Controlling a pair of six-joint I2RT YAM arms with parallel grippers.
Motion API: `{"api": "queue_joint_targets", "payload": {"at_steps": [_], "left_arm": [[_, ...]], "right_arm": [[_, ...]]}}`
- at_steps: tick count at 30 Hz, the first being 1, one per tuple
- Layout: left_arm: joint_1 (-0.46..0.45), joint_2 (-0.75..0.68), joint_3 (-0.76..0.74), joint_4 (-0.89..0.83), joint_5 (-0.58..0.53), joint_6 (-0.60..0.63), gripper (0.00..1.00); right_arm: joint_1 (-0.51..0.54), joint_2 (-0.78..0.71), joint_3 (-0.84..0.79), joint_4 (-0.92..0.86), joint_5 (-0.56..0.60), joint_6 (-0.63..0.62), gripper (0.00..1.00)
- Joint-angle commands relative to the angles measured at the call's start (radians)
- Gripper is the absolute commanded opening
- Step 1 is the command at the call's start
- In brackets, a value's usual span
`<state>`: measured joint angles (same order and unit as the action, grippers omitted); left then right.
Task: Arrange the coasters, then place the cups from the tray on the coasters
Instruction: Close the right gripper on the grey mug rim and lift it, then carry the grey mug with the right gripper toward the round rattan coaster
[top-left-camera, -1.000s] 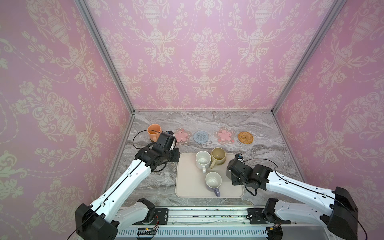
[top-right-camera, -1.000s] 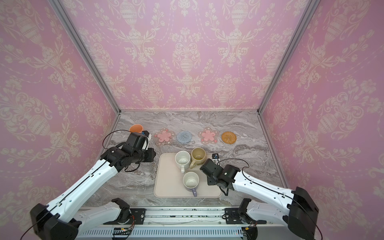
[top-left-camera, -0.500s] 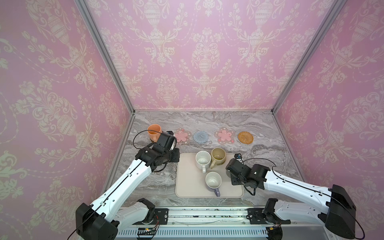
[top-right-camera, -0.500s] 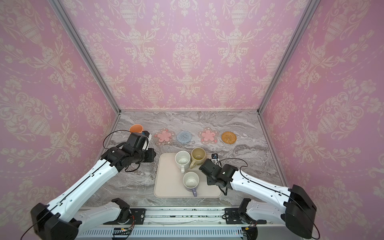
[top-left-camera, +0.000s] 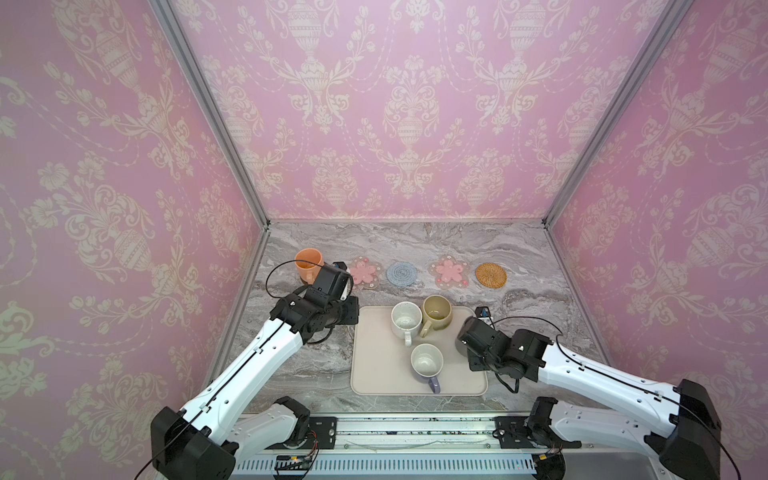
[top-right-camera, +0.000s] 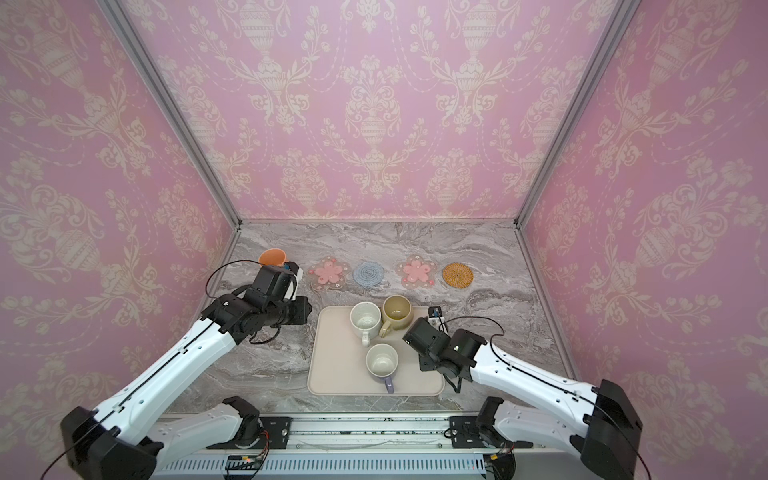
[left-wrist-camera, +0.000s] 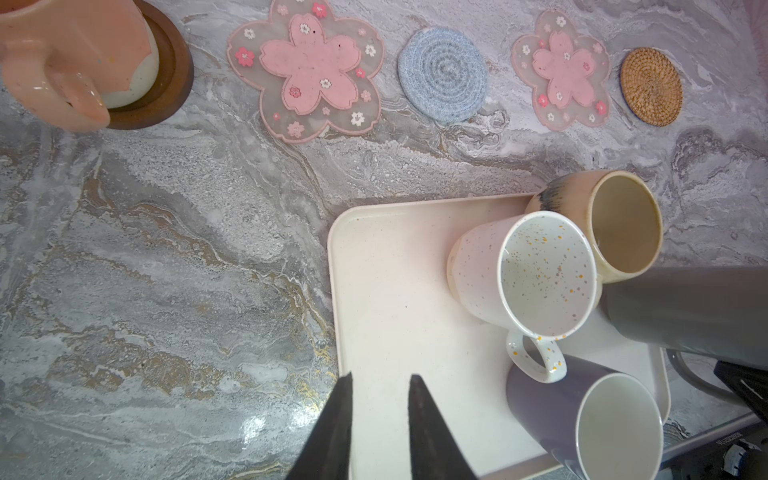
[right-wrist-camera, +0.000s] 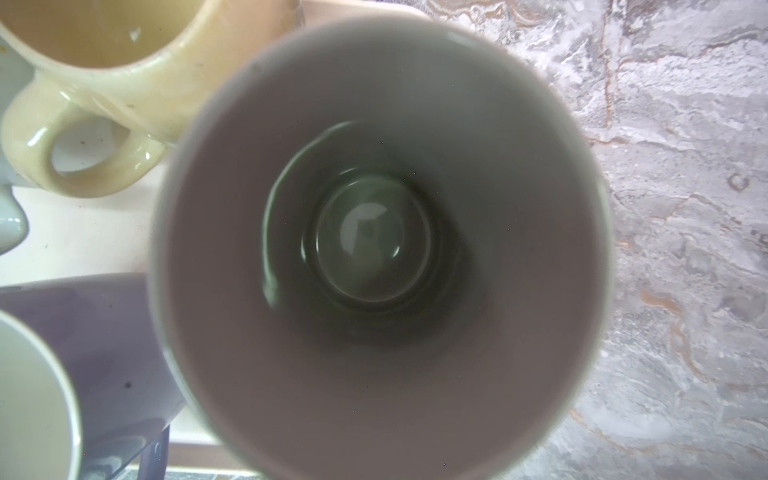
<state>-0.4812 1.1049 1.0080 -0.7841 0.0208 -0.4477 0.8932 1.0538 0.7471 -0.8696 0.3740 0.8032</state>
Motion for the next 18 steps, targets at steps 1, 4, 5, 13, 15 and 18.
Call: {"api": "queue_joint_targets", "payload": {"at_steps": [1, 4, 5, 13, 15, 18], "left_arm": [[-0.005, -0.02, -0.012, -0.015, 0.001, -0.021, 0.27], [-0.007, -0.02, -0.015, -0.015, 0.001, -0.021, 0.27], [-0.005, -0.019, -0.016, -0.014, 0.001, -0.022, 0.27], [-0.006, -0.008, -0.024, -0.006, 0.001, -0.021, 0.27], [-0.006, -0.001, -0.026, -0.001, 0.001, -0.022, 0.27], [-0.005, 0.014, -0.027, 0.008, -0.001, -0.022, 0.27]], "right_arm": [[-0.018, -0.051, 0.059, -0.038, 0.103, -0.032, 0.0], [-0.036, -0.07, 0.077, -0.059, 0.126, -0.057, 0.0], [-0.046, -0.076, 0.081, -0.069, 0.137, -0.066, 0.0], [-0.168, -0.128, 0.095, -0.061, 0.132, -0.169, 0.0], [-0.211, -0.133, 0.099, -0.05, 0.119, -0.199, 0.0], [-0.276, -0.131, 0.11, -0.025, 0.097, -0.269, 0.0]]}}
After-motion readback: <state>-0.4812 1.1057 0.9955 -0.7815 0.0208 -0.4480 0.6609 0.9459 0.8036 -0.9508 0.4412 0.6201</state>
